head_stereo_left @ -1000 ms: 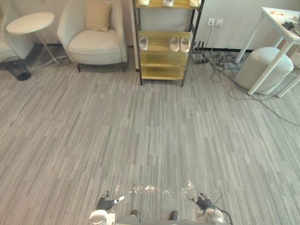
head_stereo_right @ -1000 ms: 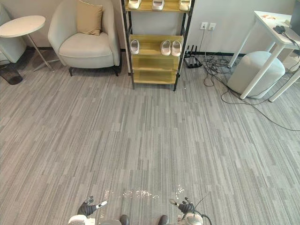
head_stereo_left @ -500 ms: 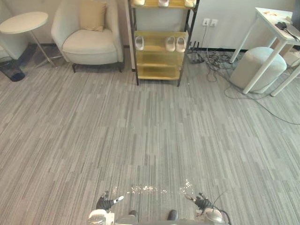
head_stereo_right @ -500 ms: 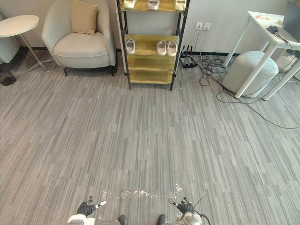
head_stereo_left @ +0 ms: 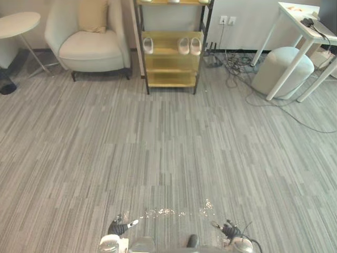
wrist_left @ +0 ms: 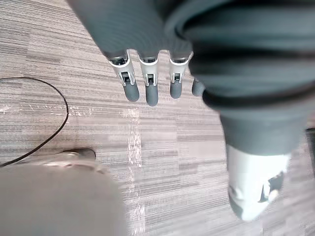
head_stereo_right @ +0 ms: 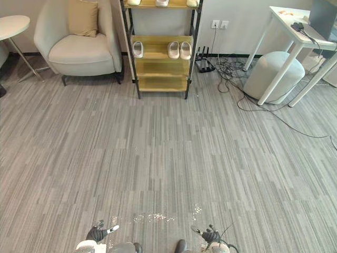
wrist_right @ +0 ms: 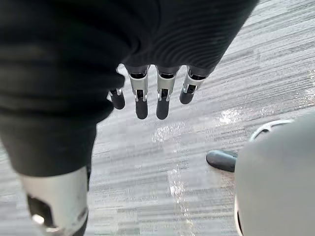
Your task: Organize the slippers on the shoe rack
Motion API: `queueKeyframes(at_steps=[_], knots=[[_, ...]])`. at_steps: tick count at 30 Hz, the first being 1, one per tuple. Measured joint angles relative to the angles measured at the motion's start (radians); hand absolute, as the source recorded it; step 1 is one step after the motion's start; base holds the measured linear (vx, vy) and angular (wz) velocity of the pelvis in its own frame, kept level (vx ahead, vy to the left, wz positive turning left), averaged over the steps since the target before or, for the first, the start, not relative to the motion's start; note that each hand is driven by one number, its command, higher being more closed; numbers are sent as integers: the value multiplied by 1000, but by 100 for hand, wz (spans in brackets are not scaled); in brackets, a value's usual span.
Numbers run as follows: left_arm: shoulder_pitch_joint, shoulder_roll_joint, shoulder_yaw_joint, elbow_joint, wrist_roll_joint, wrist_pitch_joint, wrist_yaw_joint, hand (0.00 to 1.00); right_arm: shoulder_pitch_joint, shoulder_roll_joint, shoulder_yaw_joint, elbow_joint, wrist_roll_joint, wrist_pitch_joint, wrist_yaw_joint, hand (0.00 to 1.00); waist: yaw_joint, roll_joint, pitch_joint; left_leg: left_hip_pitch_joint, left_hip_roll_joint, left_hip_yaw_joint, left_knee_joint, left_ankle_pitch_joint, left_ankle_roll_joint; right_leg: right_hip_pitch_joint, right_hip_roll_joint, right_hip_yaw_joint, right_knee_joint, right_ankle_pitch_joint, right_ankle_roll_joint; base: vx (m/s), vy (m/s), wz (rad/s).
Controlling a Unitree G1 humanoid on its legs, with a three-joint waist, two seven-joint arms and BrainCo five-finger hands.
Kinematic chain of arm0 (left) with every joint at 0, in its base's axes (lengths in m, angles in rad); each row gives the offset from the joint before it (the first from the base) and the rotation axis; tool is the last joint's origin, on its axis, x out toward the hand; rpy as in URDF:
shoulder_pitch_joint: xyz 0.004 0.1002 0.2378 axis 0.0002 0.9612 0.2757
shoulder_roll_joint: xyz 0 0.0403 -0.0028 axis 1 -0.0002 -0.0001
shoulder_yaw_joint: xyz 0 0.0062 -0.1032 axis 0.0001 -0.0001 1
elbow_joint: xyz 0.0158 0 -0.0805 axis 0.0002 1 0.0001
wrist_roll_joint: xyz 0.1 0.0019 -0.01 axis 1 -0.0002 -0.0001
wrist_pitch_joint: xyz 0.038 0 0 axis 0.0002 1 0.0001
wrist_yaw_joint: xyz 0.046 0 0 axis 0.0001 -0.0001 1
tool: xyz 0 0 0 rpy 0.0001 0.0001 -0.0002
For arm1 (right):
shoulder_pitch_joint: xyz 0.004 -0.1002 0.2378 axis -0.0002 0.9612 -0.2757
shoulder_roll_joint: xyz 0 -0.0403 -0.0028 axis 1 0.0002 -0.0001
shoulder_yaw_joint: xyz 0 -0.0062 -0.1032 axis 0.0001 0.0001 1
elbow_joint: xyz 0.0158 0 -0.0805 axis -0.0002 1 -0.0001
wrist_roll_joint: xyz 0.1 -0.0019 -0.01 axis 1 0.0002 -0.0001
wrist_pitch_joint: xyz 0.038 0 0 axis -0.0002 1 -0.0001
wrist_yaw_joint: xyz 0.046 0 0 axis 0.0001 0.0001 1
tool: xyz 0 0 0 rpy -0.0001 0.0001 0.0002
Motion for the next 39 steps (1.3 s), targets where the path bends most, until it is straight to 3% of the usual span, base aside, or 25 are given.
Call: queueKeyframes(at_steps=[2,3,6,8,9,10,11,12,15,17,18,20,23,24,25,26,27,29,31,32,33,34,36,38,39], knots=[[10,-5,18,-7,-19,-1,5,0,-10,-8,6,-4,0,2,-3,0,6,11,19,-110,30,-4,218,56,-6,45,-11,30,8,-19,-21,240,-7,-28],[13,-8,21,-11,-37,-1,6,0,-13,-10,5,-4,0,5,-7,0,6,11,19,-142,14,-1,196,-1,21,45,-35,41,23,-35,-16,257,33,-24],[21,-11,27,-13,-59,-2,6,0,-33,-15,3,-4,-1,11,-8,0,29,-2,26,-196,-81,30,-128,1,61,44,-105,61,29,-65,12,264,141,-35],[38,-23,35,-13,-60,0,6,0,-37,-14,3,-4,-1,11,-10,0,45,3,23,-186,-127,16,-396,94,52,46,-119,77,34,-99,52,303,210,-40],[53,-33,43,-11,-62,-1,7,0,-41,-13,4,-4,-1,12,-10,0,54,7,19,-193,-130,-19,-414,163,83,54,-114,91,40,-122,73,282,180,-41],[67,-27,49,-10,-65,1,6,0,-43,1,5,-4,-1,11,-11,0,57,-8,17,-199,-141,-31,-376,187,121,69,-121,98,42,-138,83,430,214,-23],[66,-2,55,-9,-68,2,7,0,-34,32,11,-4,-2,11,-10,0,55,-58,16,-212,-161,-26,-306,114,130,78,-150,98,78,-158,99,495,181,-7],[59,3,55,-9,-68,3,6,0,-34,42,11,-4,-2,11,-11,0,58,-71,16,-206,-159,-26,-273,69,131,47,-164,101,187,-172,107,607,232,-2],[54,17,41,-8,-69,11,6,0,-35,52,32,-8,-3,9,-7,0,54,-88,17,-73,-158,-15,-268,-6,151,-151,-216,137,783,-168,136,519,200,-4],[42,28,18,-9,-70,19,7,0,-42,50,44,-11,-4,7,-6,0,49,-85,25,53,-164,-14,-322,-33,157,-242,-242,92,1045,-183,107,584,140,1],[37,32,12,-14,-71,19,7,0,-44,49,52,-18,-4,5,-6,0,46,-85,24,118,-165,-19,-375,-34,158,-280,-255,27,1080,-200,66,532,82,3],[18,30,4,-15,-82,18,7,0,-50,47,68,-37,-10,0,-6,0,43,-74,31,228,-146,-26,-460,-32,156,-331,-239,-77,969,-237,12,539,31,7],[-5,19,4,-19,-86,18,7,0,-60,39,71,-55,-10,-5,-6,0,30,-63,38,294,-115,-30,-511,-32,156,-416,-175,-112,625,-192,6,447,-88,21],[-13,9,4,-26,-86,17,7,0,-64,35,76,-56,-10,-4,-6,0,25,-63,40,320,-113,-30,-537,-32,153,-430,-151,-111,423,-87,10,540,-188,43],[-12,4,4,-34,-86,16,7,0,-61,33,84,-56,-10,-3,-6,0,23,-70,41,351,-118,-33,-555,-38,119,-432,-140,-97,293,16,7,463,-185,47],[-11,4,6,-35,-86,13,7,0,-54,31,95,-53,-11,-3,-5,0,23,-81,38,376,-129,-47,-562,-55,91,-432,-141,-73,257,88,1,489,-243,55],[-14,-7,17,-24,-86,15,8,0,-52,13,107,-52,-12,-3,1,0,11,-77,34,416,-124,-85,-558,-90,45,-438,-136,-28,317,156,-56,504,-235,38],[-8,-53,17,-19,-79,14,4,0,-68,-16,102,-49,-12,-7,2,0,2,-17,12,368,-61,-123,-452,-96,40,-441,-107,-67,369,72,-46,535,-248,36],[-13,-89,36,-23,-78,13,1,0,-67,-27,103,-34,-11,-3,2,0,3,22,11,225,6,-169,-161,-83,35,-393,-64,-103,337,33,-56,486,-244,31],[-19,-93,39,-32,-78,14,-3,0,-68,-37,107,-30,-10,0,3,0,6,42,21,161,49,-175,14,-24,29,-345,-35,-112,311,18,-62,563,-240,13],[-21,-93,48,-34,-79,14,-8,0,-64,-38,113,-27,-10,7,5,0,12,47,36,97,97,-166,204,16,25,-275,-7,-114,281,-10,-77,448,-158,2],[-22,-90,52,-39,-79,11,-16,0,-57,-36,111,-22,-7,9,3,0,16,44,45,50,117,-133,306,-2,42,-217,-1,-113,266,-29,-81,408,-94,3],[-25,-81,52,-59,-79,-2,-19,0,-53,-30,107,-10,-2,9,4,0,25,25,48,-39,117,-36,333,-47,68,-133,-8,-109,223,-47,-74,392,-63,2],[-29,-81,52,-80,-80,-7,-19,0,-58,-25,107,-8,-1,9,2,0,43,16,50,-114,78,34,163,-74,81,-96,-24,-111,192,-44,-51,387,26,-11],[-36,-80,52,-88,-79,-8,-19,0,-61,-20,103,-8,-1,3,0,0,46,7,55,-145,30,48,-10,-65,84,-86,-42,-111,182,-50,-34,385,93,-5]])
